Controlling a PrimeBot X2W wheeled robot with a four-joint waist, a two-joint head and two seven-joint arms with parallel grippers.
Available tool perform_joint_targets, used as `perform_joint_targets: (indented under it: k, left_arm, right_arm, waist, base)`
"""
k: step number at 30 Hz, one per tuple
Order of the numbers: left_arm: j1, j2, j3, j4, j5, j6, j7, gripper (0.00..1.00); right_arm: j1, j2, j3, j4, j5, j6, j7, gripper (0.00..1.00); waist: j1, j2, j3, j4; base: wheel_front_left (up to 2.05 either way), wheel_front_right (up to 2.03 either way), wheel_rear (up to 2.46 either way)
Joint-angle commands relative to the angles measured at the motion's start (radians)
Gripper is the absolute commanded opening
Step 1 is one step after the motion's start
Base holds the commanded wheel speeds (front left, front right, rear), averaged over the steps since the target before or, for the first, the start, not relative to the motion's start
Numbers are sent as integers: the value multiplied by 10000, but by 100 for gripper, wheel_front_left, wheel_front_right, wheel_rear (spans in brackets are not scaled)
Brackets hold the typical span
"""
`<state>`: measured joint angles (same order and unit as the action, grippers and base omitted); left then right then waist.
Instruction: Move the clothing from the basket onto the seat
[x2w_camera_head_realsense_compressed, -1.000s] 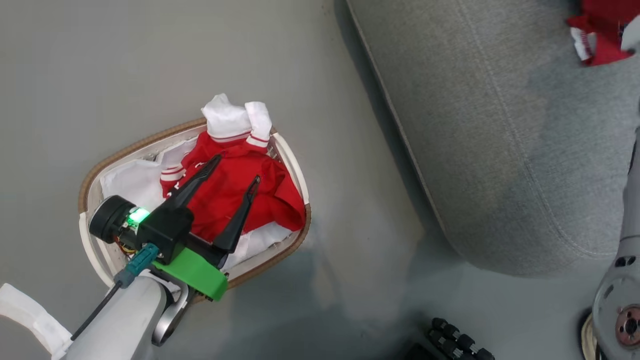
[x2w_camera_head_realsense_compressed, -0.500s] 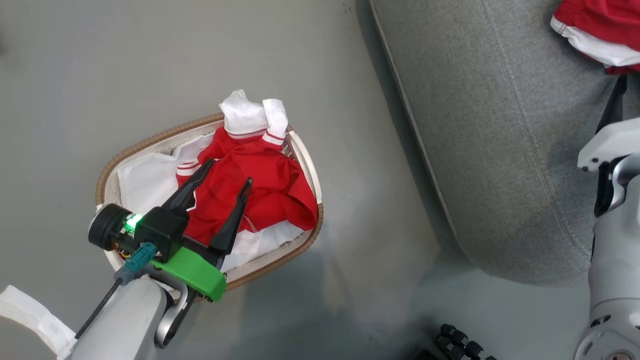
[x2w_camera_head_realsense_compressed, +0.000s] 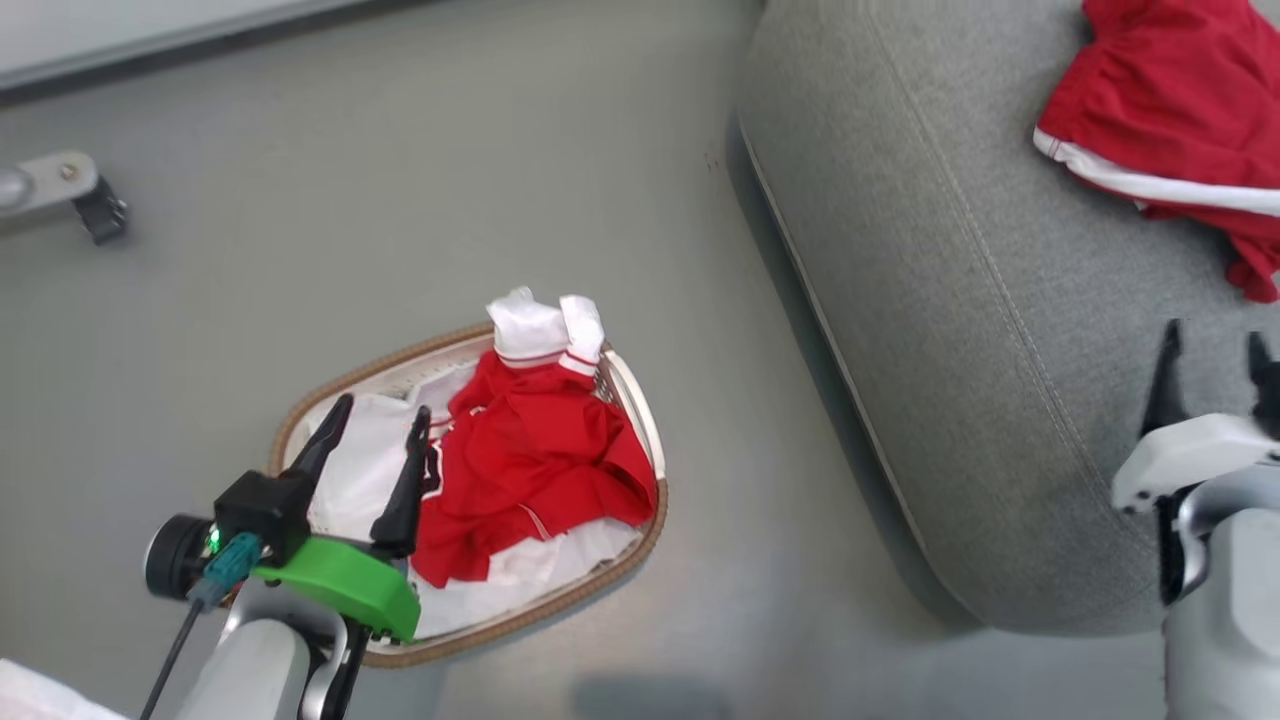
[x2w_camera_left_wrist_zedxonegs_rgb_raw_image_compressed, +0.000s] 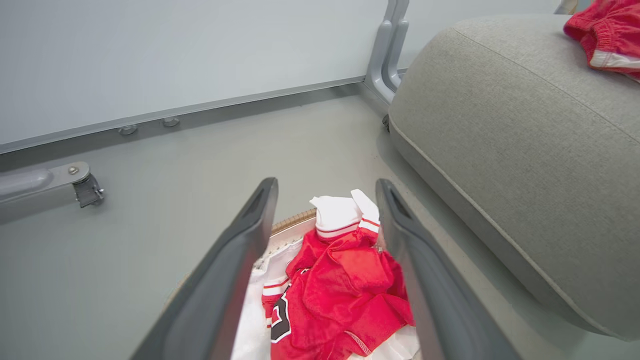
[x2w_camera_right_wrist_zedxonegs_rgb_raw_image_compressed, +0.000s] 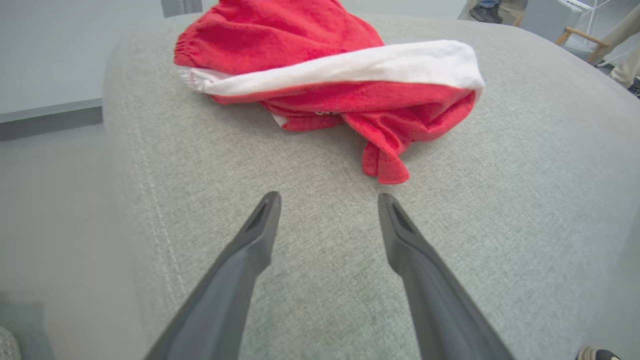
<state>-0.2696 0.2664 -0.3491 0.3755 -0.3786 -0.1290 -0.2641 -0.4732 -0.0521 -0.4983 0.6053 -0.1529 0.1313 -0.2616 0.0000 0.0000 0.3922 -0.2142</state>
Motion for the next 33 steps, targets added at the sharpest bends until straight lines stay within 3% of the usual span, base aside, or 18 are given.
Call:
perform_joint_targets:
  k: [1,10,20,33]
  left_arm:
    - [250,-100,316,97,81,-28,-7,100]
    - [675,-814,2819,696,633,-25,-7,100]
    - [906,-1089,4358,646,1328,-27,-7,100]
    - [2428,-1253,3409,134,1609,-28,-7,100]
  right_arm:
    - [298,1,459,-154,285,-10,-44,100]
    - [796,-28,3232,-1123,1802,-12,-46,100]
    - [1082,-17,5521,-1720,2412,-10,-47,100]
    - [3039,-15,5552,-2398,2672,-10,-47,100]
  waist:
    - [0,0,-758,453]
    - [0,0,-1539,1201]
    - [0,0,-2205,1847]
    - [0,0,-3310,2135]
  base:
    - [0,0,0]
    - [0,0,0]
    - [0,0,0]
    - [0,0,0]
